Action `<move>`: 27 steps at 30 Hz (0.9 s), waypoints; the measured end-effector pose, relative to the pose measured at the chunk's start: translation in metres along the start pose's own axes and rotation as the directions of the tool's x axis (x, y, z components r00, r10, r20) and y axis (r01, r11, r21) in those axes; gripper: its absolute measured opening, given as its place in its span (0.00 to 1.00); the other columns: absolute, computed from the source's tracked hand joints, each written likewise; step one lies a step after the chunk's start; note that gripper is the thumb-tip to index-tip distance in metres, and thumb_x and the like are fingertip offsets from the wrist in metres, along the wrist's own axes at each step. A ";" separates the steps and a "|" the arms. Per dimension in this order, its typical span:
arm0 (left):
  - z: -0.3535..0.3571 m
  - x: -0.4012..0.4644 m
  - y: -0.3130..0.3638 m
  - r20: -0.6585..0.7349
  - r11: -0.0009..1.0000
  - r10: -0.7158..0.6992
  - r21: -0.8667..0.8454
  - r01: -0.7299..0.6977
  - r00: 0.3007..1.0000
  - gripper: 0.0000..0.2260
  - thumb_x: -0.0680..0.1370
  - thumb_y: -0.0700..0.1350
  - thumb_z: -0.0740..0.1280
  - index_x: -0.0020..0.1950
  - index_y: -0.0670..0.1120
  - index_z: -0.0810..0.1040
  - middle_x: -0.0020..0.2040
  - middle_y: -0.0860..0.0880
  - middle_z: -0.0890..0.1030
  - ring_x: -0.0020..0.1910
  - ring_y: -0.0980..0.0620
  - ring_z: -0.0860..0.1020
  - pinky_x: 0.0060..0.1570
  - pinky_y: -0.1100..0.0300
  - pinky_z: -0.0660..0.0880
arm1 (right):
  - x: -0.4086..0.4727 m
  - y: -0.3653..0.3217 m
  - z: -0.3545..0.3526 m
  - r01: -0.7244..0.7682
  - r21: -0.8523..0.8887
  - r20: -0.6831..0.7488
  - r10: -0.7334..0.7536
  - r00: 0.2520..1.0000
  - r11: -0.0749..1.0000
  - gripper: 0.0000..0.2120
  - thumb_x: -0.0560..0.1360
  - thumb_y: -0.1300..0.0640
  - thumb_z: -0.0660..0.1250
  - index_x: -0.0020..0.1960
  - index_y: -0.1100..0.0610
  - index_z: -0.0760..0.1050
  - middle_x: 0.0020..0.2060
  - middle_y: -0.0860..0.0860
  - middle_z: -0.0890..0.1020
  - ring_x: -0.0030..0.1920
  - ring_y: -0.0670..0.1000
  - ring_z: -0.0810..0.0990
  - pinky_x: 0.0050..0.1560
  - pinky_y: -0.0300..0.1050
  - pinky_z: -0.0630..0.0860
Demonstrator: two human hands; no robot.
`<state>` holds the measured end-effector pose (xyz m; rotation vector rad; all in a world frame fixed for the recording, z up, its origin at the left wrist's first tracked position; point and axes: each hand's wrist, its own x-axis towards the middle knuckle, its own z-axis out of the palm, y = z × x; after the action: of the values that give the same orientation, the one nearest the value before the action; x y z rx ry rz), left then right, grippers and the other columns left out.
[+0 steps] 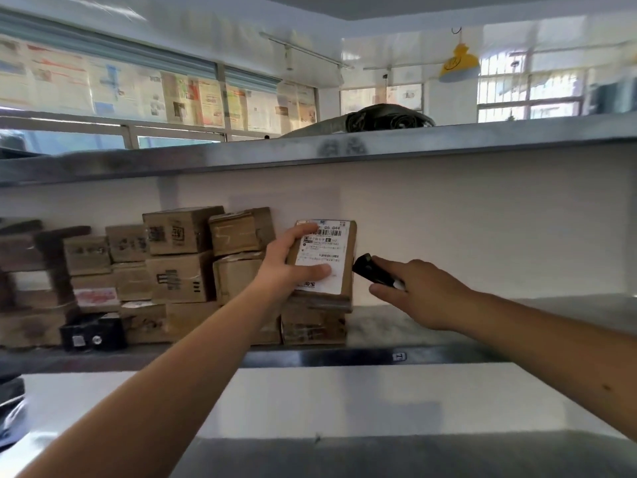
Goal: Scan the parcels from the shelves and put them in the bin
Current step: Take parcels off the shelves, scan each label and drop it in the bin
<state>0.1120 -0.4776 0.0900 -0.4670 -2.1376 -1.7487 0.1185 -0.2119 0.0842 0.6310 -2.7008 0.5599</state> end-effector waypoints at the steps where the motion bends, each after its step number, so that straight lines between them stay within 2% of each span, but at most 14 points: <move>1: 0.000 -0.005 0.000 0.014 0.999 0.020 0.044 -0.021 1.000 0.37 0.60 0.51 0.85 0.65 0.70 0.78 0.71 0.48 0.71 0.66 0.43 0.77 0.65 0.43 0.79 | -0.008 -0.004 0.000 -0.009 -0.012 0.000 0.009 1.000 1.000 0.30 0.83 0.36 0.60 0.82 0.40 0.58 0.40 0.45 0.75 0.37 0.44 0.75 0.33 0.39 0.64; 4: 0.000 -0.017 -0.002 0.062 0.992 0.044 0.118 -0.051 0.997 0.44 0.55 0.58 0.87 0.68 0.72 0.74 0.72 0.49 0.71 0.67 0.43 0.76 0.67 0.42 0.77 | -0.032 -0.014 -0.003 -0.036 -0.021 -0.003 0.036 0.999 0.999 0.28 0.83 0.38 0.61 0.81 0.39 0.60 0.39 0.42 0.74 0.37 0.43 0.74 0.33 0.38 0.64; 7: 0.000 -0.031 -0.001 0.089 0.988 0.052 0.138 -0.064 0.995 0.47 0.53 0.61 0.88 0.68 0.74 0.73 0.72 0.49 0.71 0.67 0.45 0.76 0.66 0.43 0.78 | -0.054 -0.024 -0.003 -0.070 0.012 0.010 0.070 0.998 0.997 0.28 0.82 0.37 0.61 0.80 0.38 0.61 0.47 0.42 0.77 0.41 0.42 0.76 0.38 0.39 0.70; 11: 0.001 -0.058 0.008 0.074 0.985 0.051 0.160 -0.062 0.996 0.45 0.56 0.55 0.87 0.68 0.76 0.70 0.73 0.52 0.67 0.67 0.48 0.74 0.66 0.46 0.79 | -0.080 -0.035 -0.003 -0.120 0.045 0.007 0.119 0.993 0.992 0.28 0.82 0.36 0.62 0.80 0.37 0.62 0.57 0.46 0.79 0.47 0.45 0.78 0.48 0.43 0.77; 15: 0.003 -0.084 0.008 0.051 0.993 0.041 0.113 -0.046 0.998 0.49 0.51 0.56 0.86 0.65 0.80 0.68 0.73 0.54 0.64 0.68 0.47 0.73 0.66 0.44 0.78 | -0.107 -0.049 -0.003 -0.149 0.084 0.014 0.148 0.989 0.985 0.27 0.82 0.36 0.61 0.80 0.37 0.62 0.66 0.49 0.79 0.55 0.50 0.79 0.60 0.48 0.78; 17: 0.003 -0.093 0.007 0.042 0.993 0.039 0.110 -0.043 0.998 0.49 0.51 0.55 0.87 0.66 0.79 0.69 0.73 0.55 0.63 0.69 0.48 0.72 0.67 0.43 0.77 | -0.120 -0.056 -0.003 -0.158 0.102 0.030 0.155 0.987 0.982 0.26 0.83 0.36 0.59 0.80 0.36 0.61 0.69 0.48 0.78 0.59 0.51 0.78 0.61 0.46 0.76; 19: 0.003 -0.103 0.009 0.010 0.992 0.045 0.118 -0.045 0.999 0.48 0.56 0.49 0.88 0.64 0.79 0.68 0.74 0.55 0.61 0.69 0.47 0.70 0.69 0.42 0.76 | -0.133 -0.061 -0.005 -0.177 0.103 0.061 0.171 0.983 0.979 0.26 0.83 0.35 0.56 0.80 0.35 0.59 0.72 0.48 0.75 0.64 0.51 0.77 0.61 0.44 0.74; 22: 0.006 -0.115 0.015 -0.021 0.978 0.086 0.190 -0.081 0.996 0.48 0.60 0.44 0.88 0.61 0.81 0.65 0.77 0.56 0.55 0.73 0.46 0.65 0.73 0.42 0.72 | -0.153 -0.068 -0.009 -0.186 0.024 0.119 0.182 0.976 0.982 0.27 0.84 0.35 0.54 0.81 0.36 0.58 0.74 0.46 0.73 0.68 0.50 0.74 0.58 0.41 0.69; 27: 0.009 -0.126 0.014 -0.187 0.957 0.136 0.280 -0.080 0.973 0.47 0.60 0.48 0.88 0.69 0.74 0.65 0.79 0.55 0.51 0.79 0.46 0.58 0.79 0.45 0.64 | -0.188 -0.076 -0.007 -0.201 -0.014 0.171 0.200 0.965 0.979 0.26 0.83 0.34 0.54 0.79 0.35 0.62 0.69 0.43 0.77 0.59 0.46 0.76 0.58 0.43 0.75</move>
<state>0.2296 -0.4706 0.0431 -0.3095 -2.1169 -1.3546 0.3166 -0.2049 0.0420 0.4256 -2.9492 0.5840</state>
